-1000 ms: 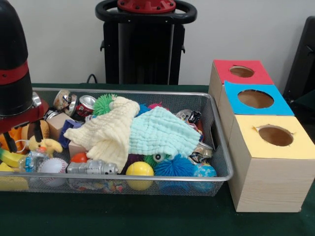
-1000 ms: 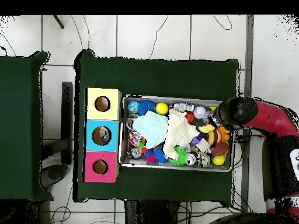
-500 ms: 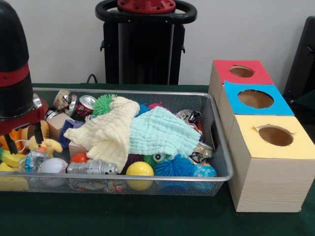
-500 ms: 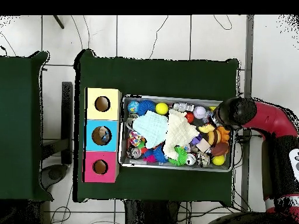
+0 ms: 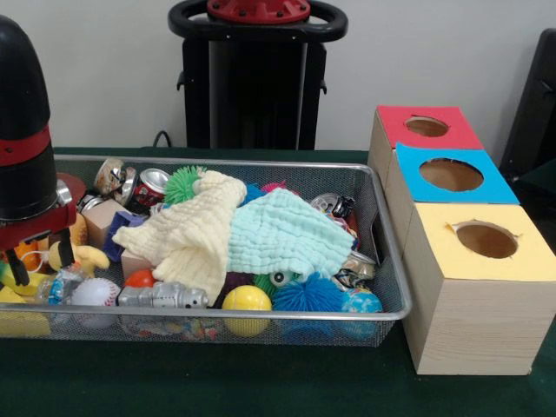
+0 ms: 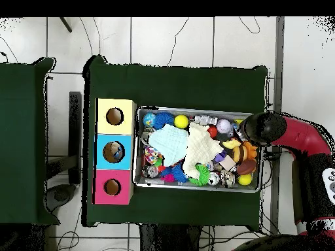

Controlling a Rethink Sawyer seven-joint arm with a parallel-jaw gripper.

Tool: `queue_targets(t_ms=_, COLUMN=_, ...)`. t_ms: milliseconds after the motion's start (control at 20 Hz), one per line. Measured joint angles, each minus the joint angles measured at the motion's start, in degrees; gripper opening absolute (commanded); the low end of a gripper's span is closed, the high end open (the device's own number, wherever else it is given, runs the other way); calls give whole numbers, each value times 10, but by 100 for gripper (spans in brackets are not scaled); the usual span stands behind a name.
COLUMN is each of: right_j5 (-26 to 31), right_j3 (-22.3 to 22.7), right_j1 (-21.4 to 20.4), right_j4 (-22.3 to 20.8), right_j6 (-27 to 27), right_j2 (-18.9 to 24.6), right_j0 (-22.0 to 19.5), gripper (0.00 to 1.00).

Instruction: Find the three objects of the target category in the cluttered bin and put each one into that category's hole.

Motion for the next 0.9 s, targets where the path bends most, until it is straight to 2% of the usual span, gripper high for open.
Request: queue_targets(t_ms=900, right_j5=-6, right_j3=0, right_j1=17, right_j4=-2, right_j6=0, right_j2=3, right_j0=-6, gripper=100)
